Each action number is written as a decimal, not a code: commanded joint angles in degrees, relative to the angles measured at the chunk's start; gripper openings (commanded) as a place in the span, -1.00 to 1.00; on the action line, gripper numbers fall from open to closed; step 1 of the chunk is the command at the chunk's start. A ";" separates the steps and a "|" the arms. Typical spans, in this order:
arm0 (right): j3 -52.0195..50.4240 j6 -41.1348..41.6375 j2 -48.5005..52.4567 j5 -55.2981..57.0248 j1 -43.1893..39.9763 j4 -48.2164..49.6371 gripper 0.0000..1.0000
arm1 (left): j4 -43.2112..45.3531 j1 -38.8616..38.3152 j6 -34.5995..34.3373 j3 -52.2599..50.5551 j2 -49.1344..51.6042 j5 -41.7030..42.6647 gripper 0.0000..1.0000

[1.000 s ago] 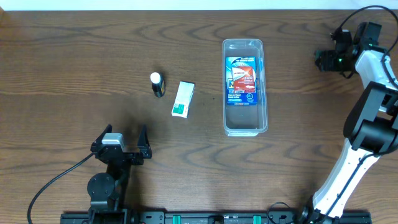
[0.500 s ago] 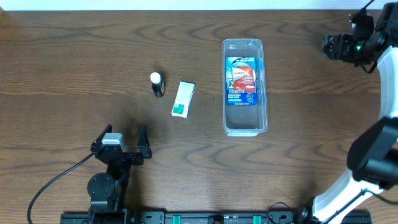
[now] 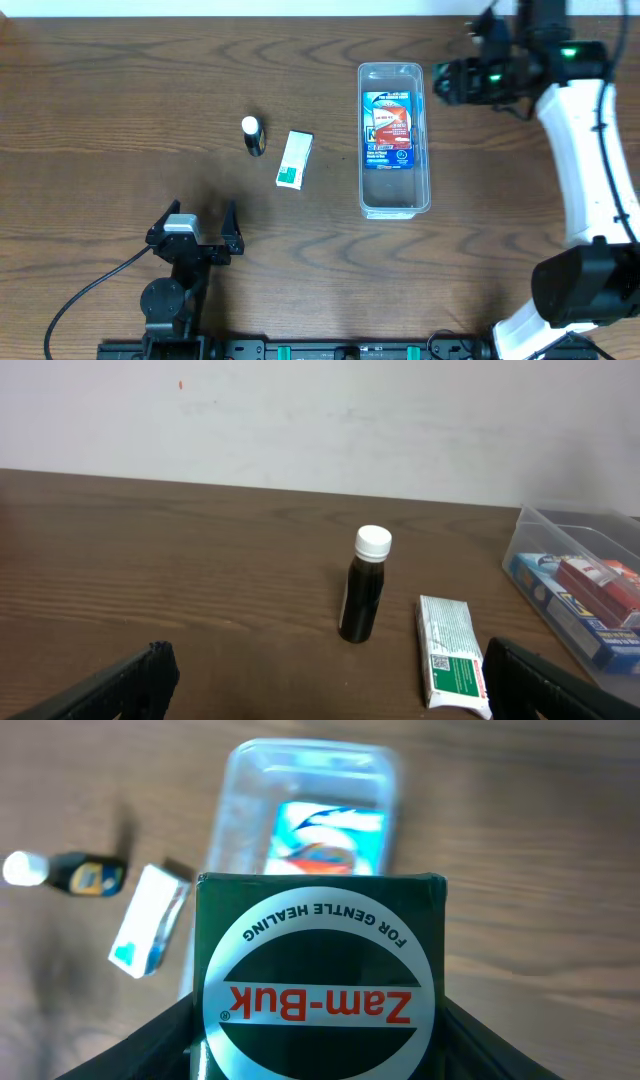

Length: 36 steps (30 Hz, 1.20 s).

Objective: Pack container
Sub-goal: 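Lift the Zam-Buk box and carry it over the container, then lower the Zam-Buk box into the container and open the right gripper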

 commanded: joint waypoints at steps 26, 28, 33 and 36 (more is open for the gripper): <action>-0.46 18.08 14.93 23.89 17.55 2.75 0.28 | -2.05 0.24 0.79 -0.83 -0.28 0.83 0.96; -0.46 18.08 16.26 23.85 17.53 3.04 0.29 | -2.05 0.24 0.79 -0.83 -0.28 0.83 0.96; -0.46 18.05 18.78 23.67 17.55 3.19 0.35 | -2.05 0.24 0.79 -0.83 -0.28 0.83 0.96; -0.46 18.05 19.41 23.67 17.53 3.19 0.40 | -2.05 0.24 0.79 -0.83 -0.28 0.83 0.96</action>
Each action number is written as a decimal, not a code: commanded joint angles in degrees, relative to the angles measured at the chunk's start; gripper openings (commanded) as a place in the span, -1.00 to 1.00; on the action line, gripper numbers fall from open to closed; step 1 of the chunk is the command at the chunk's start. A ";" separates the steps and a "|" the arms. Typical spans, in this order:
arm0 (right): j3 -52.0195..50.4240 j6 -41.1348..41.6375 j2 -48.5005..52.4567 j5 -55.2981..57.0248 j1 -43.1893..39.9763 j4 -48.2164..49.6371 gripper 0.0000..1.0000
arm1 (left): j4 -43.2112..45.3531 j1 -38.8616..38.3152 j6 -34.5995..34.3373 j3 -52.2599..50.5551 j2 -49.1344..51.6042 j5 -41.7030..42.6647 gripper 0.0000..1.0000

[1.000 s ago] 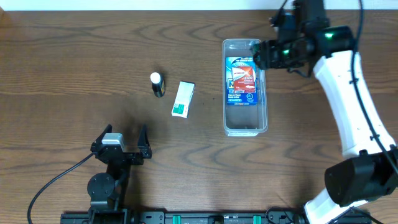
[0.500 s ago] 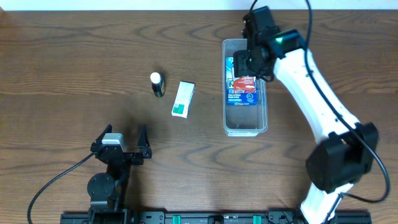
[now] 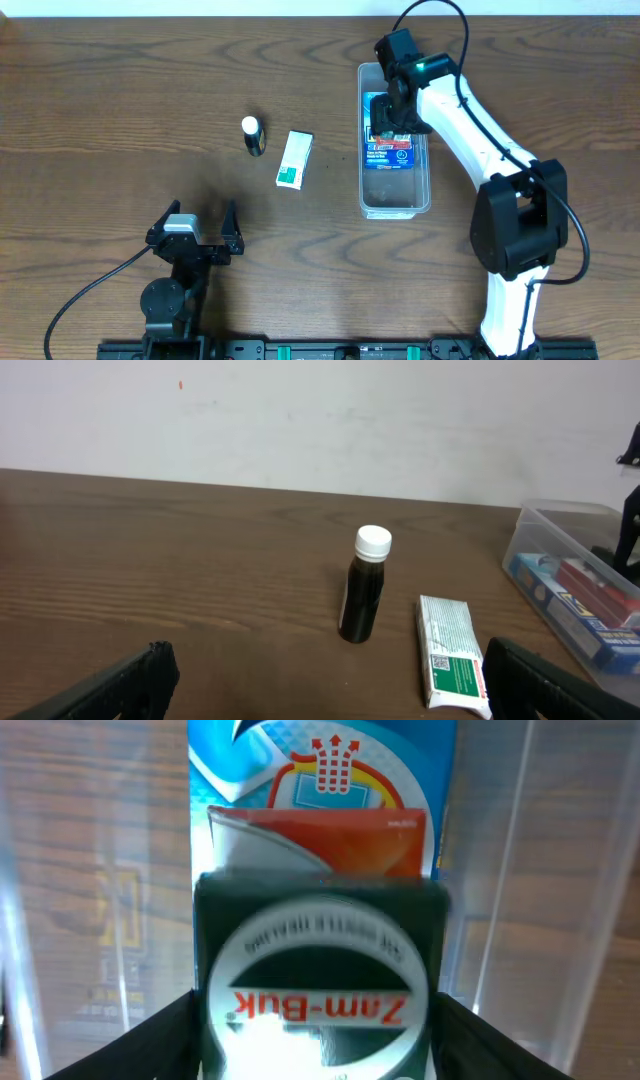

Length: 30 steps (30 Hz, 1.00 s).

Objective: Pack container
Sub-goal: 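Lower the Zam-Buk box into the container and open the right gripper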

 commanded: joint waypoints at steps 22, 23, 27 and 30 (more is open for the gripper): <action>3.80 -3.89 -13.86 -0.02 -1.25 -2.82 0.60 | -2.05 0.24 0.79 -0.83 -0.28 0.83 0.96; 3.80 -4.11 -15.39 -0.02 -1.64 -3.43 0.63 | -2.05 0.24 0.79 -0.83 -0.28 0.83 0.96; 3.80 -6.19 -22.73 0.00 -4.31 -6.54 0.75 | -2.05 0.24 0.79 -0.83 -0.28 0.83 0.96; 3.80 -7.61 -27.39 0.02 -6.97 -8.87 0.89 | -2.05 0.24 0.79 -0.83 -0.28 0.83 0.96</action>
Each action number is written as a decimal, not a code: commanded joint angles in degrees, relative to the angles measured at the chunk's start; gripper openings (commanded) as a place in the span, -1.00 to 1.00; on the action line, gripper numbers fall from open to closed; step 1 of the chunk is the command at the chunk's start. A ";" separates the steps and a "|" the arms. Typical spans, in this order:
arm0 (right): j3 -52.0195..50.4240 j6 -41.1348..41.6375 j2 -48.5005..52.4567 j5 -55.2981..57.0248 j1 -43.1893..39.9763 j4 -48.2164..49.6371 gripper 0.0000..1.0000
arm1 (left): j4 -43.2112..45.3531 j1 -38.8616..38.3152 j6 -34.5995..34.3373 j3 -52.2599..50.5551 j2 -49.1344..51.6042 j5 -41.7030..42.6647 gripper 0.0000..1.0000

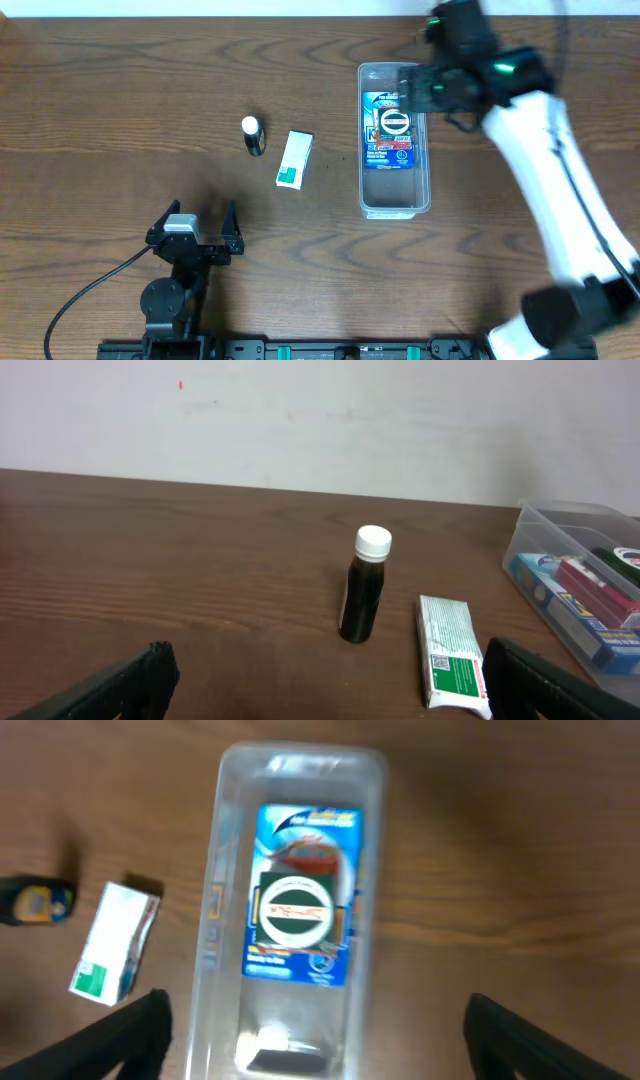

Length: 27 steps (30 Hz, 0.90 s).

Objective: Pack container
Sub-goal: 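Lower the Zam-Buk box into the container and open the right gripper, then retract the right gripper to the upper right side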

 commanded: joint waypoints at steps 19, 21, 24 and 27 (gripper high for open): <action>-10.10 -2.89 -8.33 5.11 -21.68 -6.49 0.99 | -2.05 0.24 0.76 -0.83 -0.28 0.83 0.96; -11.52 -2.86 -8.33 5.77 -22.45 -6.43 0.99 | -2.05 0.24 0.76 -0.83 -0.28 0.83 0.96; -13.84 -2.86 -8.33 6.97 -23.52 -5.22 0.99 | -2.05 0.24 0.76 -0.83 -0.28 0.83 0.96; -16.59 -2.86 -8.33 7.02 -24.41 -2.80 0.99 | -2.05 0.24 0.76 -0.83 -0.28 0.83 0.96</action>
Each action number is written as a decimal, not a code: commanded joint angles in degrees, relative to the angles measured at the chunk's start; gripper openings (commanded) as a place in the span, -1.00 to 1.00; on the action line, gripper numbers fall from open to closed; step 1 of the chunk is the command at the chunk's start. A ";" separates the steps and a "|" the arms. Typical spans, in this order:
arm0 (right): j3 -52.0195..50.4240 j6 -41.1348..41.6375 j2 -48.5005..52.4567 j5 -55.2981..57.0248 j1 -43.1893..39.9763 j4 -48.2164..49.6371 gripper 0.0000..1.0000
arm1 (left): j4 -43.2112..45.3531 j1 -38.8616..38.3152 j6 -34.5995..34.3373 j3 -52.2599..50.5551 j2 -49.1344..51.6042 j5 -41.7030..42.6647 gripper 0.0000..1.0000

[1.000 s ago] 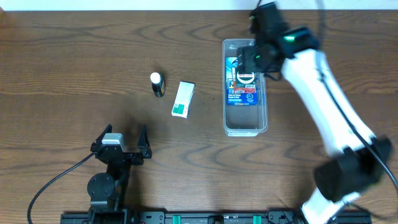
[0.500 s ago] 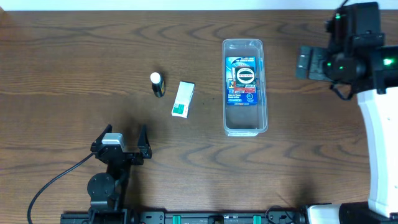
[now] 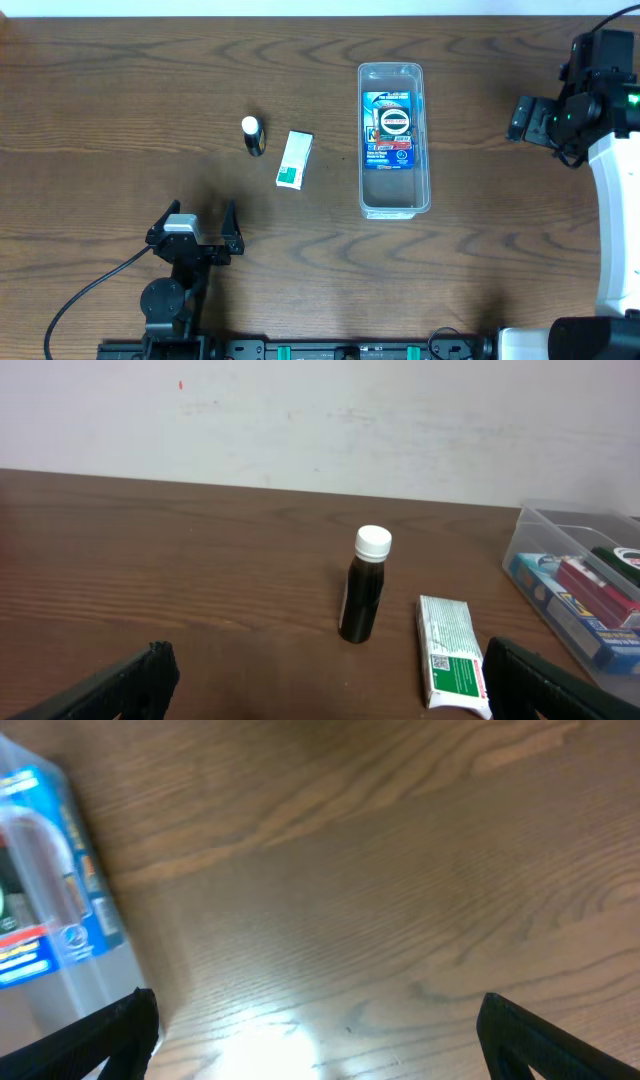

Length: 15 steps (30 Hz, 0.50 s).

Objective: Pack container
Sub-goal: 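Retract the right gripper to the upper right side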

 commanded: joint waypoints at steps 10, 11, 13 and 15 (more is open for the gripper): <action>-8.81 -0.52 0.17 0.70 -1.92 4.46 0.98 | -2.05 0.24 0.76 -0.83 -0.28 0.83 0.96; -9.05 -0.22 0.17 -0.48 -1.95 4.59 0.98 | -2.05 0.24 0.76 -0.83 -0.28 0.83 0.96; -9.27 0.94 0.17 -2.99 -1.92 5.46 0.98 | -2.05 0.24 0.76 -0.83 -0.28 0.83 0.96; -9.29 0.96 0.17 -3.39 -1.92 5.97 0.98 | -2.05 0.24 0.76 -0.83 -0.28 0.83 0.96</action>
